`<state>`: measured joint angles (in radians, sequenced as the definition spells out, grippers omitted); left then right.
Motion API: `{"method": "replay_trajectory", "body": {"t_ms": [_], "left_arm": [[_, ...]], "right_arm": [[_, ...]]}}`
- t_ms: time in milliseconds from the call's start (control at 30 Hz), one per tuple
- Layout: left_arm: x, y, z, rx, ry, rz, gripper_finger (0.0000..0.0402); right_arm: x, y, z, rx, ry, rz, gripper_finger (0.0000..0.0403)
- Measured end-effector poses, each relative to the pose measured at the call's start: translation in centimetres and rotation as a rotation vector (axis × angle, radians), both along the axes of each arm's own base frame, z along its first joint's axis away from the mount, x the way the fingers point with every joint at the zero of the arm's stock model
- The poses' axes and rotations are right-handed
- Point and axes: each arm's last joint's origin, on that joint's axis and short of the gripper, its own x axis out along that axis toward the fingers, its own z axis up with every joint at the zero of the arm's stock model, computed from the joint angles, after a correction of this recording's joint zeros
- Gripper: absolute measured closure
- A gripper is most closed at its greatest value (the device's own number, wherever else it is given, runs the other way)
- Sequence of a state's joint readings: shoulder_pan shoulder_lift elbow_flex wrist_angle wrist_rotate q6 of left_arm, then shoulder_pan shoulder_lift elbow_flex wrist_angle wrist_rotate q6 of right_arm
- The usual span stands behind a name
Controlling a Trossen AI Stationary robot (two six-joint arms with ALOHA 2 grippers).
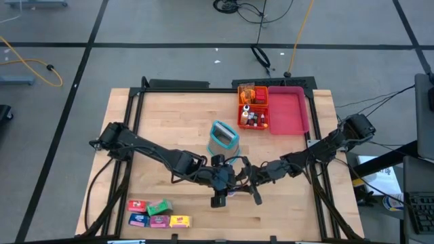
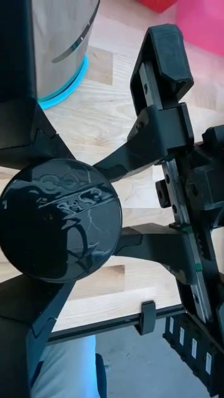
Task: Pick & Place Kitchen Items
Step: Put the purple seasoning bottle into the orange bin
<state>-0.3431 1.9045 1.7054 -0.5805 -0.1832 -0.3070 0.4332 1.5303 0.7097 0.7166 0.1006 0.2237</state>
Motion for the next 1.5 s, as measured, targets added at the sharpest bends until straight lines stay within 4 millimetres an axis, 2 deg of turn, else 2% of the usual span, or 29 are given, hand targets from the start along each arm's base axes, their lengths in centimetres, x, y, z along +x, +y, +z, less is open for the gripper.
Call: {"method": "replay_trajectory", "body": {"t_ms": [233, 600, 867, 1067, 1267, 1500], "left_arm": [[-0.3, 0.2, 0.3, 0.001, 0.011, -0.024, 0.0183], [-2.4, 1.0, 3.4, 0.001, -0.023, -0.026, 0.0183], [-1.8, 0.7, 3.4, 0.007, -0.069, -0.046, 0.0180], [-1.9, 0.9, 3.8, 0.042, -0.101, -0.028, 0.0131], [-2.3, 0.8, 4.1, 0.070, -0.095, -0.026, 0.0079], [-3.7, 0.5, 3.1, 0.108, 0.056, -0.027, 0.0062]], "right_arm": [[-0.3, -0.1, 0.6, 0.002, 0.004, 0.012, 0.0283], [-1.7, 0.3, 2.4, -0.027, -0.017, -0.036, 0.0283], [-2.0, 0.5, 2.4, -0.039, -0.016, -0.027, 0.0283], [-2.3, 0.7, 1.3, -0.074, 0.053, 0.028, 0.0283], [-2.2, 0.6, 1.7, -0.066, 0.035, -0.004, 0.0283], [-4.1, 0.3, 3.2, -0.130, 0.053, -0.109, 0.0282]]}}
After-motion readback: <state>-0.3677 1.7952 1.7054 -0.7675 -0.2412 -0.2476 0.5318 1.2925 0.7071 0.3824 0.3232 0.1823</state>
